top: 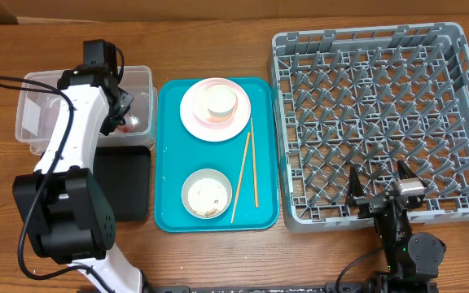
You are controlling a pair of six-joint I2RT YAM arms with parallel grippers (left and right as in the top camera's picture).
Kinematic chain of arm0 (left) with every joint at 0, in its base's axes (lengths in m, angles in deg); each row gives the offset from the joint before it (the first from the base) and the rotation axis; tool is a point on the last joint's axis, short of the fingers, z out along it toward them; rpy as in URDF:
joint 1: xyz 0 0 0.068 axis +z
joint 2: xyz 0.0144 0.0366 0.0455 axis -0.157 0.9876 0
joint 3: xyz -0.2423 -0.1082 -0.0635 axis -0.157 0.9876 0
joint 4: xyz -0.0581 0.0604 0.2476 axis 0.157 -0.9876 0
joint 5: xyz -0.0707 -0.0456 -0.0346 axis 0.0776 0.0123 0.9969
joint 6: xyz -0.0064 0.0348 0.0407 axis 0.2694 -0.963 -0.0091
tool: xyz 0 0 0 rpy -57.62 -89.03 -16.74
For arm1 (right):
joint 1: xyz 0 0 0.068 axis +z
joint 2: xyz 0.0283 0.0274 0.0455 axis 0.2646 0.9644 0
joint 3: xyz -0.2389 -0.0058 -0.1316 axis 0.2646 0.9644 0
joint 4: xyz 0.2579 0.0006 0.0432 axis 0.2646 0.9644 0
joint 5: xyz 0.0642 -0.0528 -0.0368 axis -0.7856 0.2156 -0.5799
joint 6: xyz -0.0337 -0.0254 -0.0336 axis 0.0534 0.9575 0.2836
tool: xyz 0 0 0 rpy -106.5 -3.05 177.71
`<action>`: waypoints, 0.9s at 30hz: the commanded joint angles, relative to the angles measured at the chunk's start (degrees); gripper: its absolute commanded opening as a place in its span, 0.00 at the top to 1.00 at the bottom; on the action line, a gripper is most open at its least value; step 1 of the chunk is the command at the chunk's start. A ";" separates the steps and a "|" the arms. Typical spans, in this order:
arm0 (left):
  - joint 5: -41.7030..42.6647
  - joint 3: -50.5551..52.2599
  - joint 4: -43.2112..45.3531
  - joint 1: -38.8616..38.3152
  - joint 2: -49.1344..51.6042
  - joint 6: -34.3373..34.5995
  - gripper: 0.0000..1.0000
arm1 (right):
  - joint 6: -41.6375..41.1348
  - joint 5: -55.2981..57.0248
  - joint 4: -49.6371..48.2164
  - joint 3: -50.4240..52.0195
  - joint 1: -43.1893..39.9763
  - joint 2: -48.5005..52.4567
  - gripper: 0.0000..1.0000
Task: Sort waste into correct bins and load items into the dishwasher
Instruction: 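Carry the red wrapper left and drop it into the clear bin, then move the left gripper to the white rice bowl and grip its rim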
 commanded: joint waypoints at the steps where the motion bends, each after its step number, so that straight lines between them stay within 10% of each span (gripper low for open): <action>1: 1.07 -2.54 -0.11 0.39 -0.42 -6.27 0.20 | 0.20 -0.07 -0.33 0.59 0.26 -0.46 0.00; 14: 31.93 -15.13 -18.23 -4.13 -0.39 -23.71 0.35 | 0.20 -0.09 -0.33 0.59 0.26 -0.46 0.00; 20: 28.87 -14.95 -27.85 -13.27 -0.31 -25.64 0.77 | 0.20 -0.09 -0.33 0.59 0.26 -0.46 0.00; 27: 23.98 -11.65 -29.92 -28.22 -0.28 -25.38 0.91 | 0.20 -0.09 -0.33 0.59 0.26 -0.46 0.00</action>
